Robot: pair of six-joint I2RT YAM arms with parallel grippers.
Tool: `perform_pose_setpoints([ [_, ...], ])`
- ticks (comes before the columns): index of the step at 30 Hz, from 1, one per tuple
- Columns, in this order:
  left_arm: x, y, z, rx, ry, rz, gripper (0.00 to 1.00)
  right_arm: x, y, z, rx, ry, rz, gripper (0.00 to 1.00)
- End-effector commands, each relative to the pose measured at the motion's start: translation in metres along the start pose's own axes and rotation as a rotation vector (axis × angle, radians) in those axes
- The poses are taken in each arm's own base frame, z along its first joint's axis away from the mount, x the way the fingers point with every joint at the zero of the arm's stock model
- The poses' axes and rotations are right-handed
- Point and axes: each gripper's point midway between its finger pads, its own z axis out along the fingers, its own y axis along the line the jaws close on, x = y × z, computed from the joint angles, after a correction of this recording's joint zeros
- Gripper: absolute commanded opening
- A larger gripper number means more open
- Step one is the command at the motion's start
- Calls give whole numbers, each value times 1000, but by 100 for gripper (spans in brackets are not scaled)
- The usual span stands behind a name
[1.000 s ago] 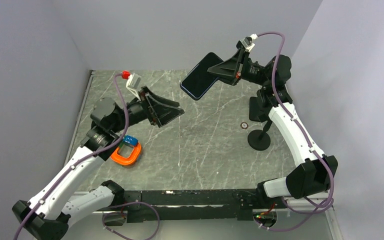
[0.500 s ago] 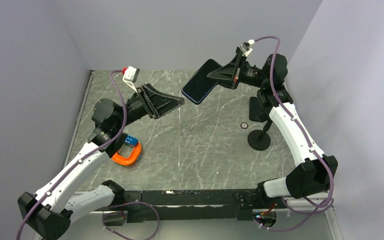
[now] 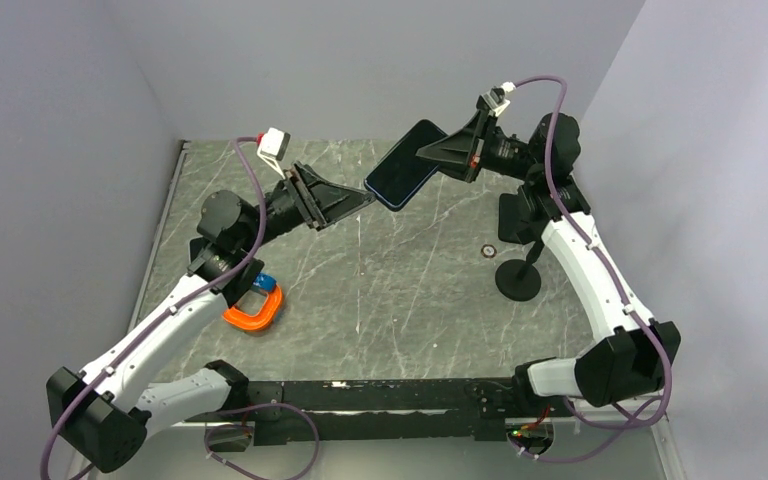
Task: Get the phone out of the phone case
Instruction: Remove the phone case from the phone.
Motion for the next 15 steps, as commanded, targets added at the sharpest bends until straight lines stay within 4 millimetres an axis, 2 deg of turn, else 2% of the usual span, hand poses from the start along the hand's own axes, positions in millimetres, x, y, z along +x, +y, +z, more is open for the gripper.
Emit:
perform_pose_setpoints([
  [1, -5, -10, 3, 40, -13, 6, 58, 6, 38, -8, -77, -31, -83, 0],
  [7, -9, -9, 9, 52, -18, 6, 58, 10, 36, -6, -69, -22, -86, 0],
  [15, -12, -2, 13, 30, -33, -34, 56, 20, 24, 6, -28, 32, -123, 0],
])
